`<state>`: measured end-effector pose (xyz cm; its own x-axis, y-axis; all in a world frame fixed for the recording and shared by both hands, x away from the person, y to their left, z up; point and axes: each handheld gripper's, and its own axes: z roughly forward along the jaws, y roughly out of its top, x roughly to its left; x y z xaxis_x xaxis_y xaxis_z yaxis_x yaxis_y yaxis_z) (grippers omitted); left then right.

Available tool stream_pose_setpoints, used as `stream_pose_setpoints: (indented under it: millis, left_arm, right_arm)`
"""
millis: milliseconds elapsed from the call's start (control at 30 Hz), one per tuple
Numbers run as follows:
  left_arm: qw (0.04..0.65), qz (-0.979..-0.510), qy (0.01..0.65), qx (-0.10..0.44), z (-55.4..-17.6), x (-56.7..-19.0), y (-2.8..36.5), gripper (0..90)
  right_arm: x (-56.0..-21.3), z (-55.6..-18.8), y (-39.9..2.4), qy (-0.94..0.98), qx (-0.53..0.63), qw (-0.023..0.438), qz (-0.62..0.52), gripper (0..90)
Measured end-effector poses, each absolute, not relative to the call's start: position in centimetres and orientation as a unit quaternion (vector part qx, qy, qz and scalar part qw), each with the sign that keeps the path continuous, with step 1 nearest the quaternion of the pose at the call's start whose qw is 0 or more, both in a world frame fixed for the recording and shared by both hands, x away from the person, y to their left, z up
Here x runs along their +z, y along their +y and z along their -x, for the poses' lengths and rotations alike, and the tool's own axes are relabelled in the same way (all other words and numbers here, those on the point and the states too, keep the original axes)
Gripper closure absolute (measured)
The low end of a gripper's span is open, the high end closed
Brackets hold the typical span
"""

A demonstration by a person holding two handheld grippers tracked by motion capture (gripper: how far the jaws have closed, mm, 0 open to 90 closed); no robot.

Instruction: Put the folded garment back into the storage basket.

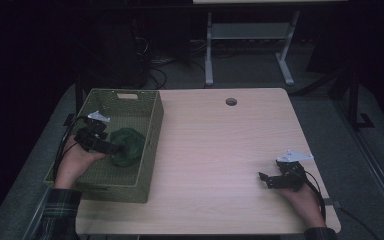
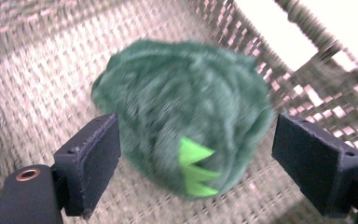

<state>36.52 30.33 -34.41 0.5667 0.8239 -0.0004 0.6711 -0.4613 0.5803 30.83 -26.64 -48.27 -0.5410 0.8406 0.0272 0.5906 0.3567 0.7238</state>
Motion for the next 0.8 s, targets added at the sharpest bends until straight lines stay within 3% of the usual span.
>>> stream_pose_setpoints:
  millis: [800]
  left_arm:
    - [0.37,-0.853,0.348,0.123,-35.1,-31.9,19.9,15.0]
  right_arm:
    - [-48.3,-30.8,-26.6,0.804,0.352,0.178,-0.445,13.5]
